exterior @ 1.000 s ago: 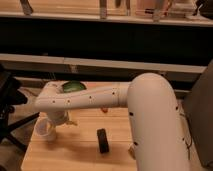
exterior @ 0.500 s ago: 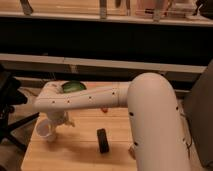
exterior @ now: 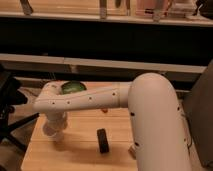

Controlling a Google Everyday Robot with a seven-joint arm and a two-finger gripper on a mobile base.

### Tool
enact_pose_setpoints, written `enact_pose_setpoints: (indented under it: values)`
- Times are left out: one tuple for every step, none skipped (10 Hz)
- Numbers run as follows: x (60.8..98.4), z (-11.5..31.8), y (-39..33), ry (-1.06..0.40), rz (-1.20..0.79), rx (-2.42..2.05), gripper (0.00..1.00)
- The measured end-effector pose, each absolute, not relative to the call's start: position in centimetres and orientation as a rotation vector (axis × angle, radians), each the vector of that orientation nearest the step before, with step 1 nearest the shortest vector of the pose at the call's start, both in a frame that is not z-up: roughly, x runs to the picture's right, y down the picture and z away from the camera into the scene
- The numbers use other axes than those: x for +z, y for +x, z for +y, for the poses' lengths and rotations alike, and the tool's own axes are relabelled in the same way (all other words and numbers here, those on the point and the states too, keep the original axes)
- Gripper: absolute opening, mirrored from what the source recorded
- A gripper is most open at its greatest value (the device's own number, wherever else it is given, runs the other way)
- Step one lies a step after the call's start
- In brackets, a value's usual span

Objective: Pick up the ceramic cup

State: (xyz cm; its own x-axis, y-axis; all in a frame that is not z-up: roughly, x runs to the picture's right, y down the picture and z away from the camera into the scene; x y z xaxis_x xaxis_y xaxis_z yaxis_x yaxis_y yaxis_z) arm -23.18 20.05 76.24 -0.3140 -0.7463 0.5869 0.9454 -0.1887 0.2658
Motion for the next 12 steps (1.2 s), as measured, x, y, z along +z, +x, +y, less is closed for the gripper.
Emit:
enact_pose_setpoints:
  values:
    - [76.3, 20.0, -23.1, -0.389, -0.708, -1.77, 0.0]
    - [76.1, 19.6, -23.0, -0.384, -0.711, -1.771, 0.0]
    - [75.6, 18.8, -22.5, -0.385, -0.709, -1.776, 0.0]
    - [75.0, 18.0, -22.1, -0.381, -0.711, -1.778, 0.0]
    - [74.8, 17.6, -21.8, -0.381, -0.711, -1.783, 0.0]
    - [74.7, 17.5, -21.9, -0.377, -0.716, -1.786, 0.0]
    - [74.7, 17.5, -21.9, -0.376, -0.719, -1.787, 0.0]
    - [74.7, 17.2, -21.9, -0.373, -0.721, -1.786, 0.0]
    - [74.6, 16.7, -21.7, -0.379, -0.72, -1.788, 0.0]
    - [74.5, 16.3, -21.5, -0.38, -0.72, -1.79, 0.0]
    - [74.4, 16.1, -21.3, -0.38, -0.721, -1.791, 0.0]
    - [74.2, 15.8, -21.2, -0.38, -0.722, -1.793, 0.0]
